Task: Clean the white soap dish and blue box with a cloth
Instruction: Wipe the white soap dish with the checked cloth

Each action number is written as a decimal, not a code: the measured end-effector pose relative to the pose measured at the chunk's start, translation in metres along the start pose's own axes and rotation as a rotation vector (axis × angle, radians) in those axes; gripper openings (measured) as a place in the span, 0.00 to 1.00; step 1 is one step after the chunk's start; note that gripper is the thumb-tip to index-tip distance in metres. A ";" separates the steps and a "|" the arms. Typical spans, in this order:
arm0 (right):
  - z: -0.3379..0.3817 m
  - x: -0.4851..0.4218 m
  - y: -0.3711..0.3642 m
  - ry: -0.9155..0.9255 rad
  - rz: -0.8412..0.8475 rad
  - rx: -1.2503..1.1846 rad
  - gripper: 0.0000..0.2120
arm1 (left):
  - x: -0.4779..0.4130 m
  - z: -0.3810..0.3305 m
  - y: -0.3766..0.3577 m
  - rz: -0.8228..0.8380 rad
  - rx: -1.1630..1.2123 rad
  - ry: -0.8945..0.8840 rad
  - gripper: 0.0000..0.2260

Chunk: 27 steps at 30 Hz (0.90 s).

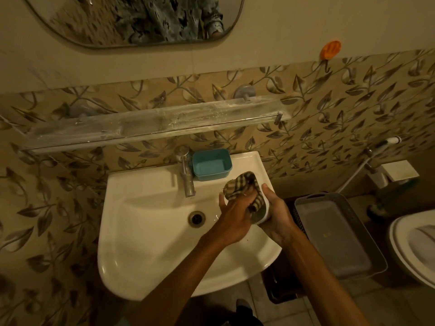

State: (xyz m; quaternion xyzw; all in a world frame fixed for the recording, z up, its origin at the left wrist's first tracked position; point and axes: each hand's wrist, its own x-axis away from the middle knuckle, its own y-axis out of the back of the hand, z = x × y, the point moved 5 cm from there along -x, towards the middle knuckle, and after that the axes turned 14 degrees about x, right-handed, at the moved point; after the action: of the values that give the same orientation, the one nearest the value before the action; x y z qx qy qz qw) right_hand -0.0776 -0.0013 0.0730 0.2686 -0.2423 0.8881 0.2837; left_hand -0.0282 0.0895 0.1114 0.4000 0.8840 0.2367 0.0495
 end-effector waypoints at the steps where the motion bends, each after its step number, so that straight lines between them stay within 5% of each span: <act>1: -0.002 0.002 -0.001 0.010 -0.015 0.022 0.18 | -0.004 0.001 0.005 -0.010 -0.111 -0.037 0.24; 3: -0.005 0.004 0.000 0.026 -0.048 0.056 0.16 | -0.007 -0.003 0.009 -0.031 -0.324 -0.210 0.25; 9: 0.004 0.012 0.005 0.057 -0.034 0.217 0.21 | -0.005 0.002 0.000 -0.074 -0.492 -0.294 0.37; 18: 0.023 0.027 0.007 -0.243 0.073 0.215 0.21 | 0.001 -0.004 0.015 0.065 -0.541 -0.647 0.29; 24: 0.018 0.029 0.006 -0.250 0.056 0.368 0.19 | -0.002 0.017 0.020 0.168 -0.419 -0.336 0.26; 27: 0.021 0.026 0.004 -0.243 0.026 0.377 0.20 | 0.002 0.022 0.017 0.085 -0.359 -0.264 0.28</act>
State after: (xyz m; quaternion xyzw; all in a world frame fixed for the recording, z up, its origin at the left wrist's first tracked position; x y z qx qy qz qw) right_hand -0.0911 -0.0065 0.1040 0.4189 -0.1079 0.8823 0.1857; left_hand -0.0117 0.1090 0.1002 0.4493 0.7958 0.3378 0.2251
